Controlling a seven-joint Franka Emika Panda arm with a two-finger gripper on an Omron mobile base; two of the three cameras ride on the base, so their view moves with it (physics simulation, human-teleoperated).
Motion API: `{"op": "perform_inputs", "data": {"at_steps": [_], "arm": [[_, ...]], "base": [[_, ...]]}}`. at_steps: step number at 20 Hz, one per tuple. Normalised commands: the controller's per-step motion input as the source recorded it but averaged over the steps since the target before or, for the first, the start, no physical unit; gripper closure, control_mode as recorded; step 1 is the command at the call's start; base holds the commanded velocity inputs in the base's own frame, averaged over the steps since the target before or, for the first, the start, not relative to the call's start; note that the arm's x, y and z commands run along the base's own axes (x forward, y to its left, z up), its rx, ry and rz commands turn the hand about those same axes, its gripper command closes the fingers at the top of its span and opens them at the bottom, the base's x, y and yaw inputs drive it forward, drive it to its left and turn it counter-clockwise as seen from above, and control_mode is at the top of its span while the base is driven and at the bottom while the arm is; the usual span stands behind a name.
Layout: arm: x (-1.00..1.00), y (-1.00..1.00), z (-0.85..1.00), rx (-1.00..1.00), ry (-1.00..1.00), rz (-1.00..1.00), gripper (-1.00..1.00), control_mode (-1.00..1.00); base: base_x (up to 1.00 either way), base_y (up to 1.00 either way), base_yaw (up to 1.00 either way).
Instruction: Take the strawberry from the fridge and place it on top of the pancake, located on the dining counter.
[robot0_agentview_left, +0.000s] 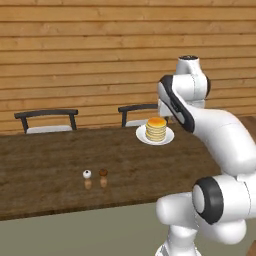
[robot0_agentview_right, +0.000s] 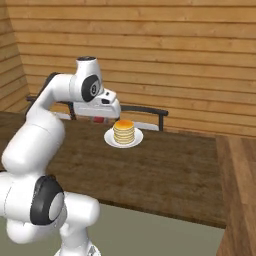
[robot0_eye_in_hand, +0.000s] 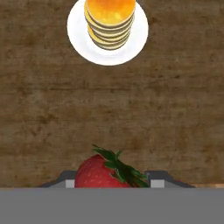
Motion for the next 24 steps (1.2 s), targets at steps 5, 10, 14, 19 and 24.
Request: {"op": "perform_inputs", "data": {"at_steps": [5, 10, 14, 19, 24], "arm": [[1.00, -0.01, -0.27, 0.00, 0.06, 0.00, 1.00, -1.00], [0.94, -0.01, -0.26, 0.00, 0.00, 0.00, 1.00, -1.00], [0.79, -0.15, -0.26, 0.01, 0.00, 0.00, 1.00, -1.00], [0.61, -0.15, -0.40, 0.04, 0.00, 0.00, 1.00, -1.00], [0.66, 0.00, -0.23, 0.04, 0.00, 0.00, 1.00, -1.00]], "base": [[0.00, 0.00, 0.00], [0.00, 0.00, 0.00], [0.00, 0.00, 0.00], [0.00, 0.00, 0.00], [0.00, 0.00, 0.00]]}}
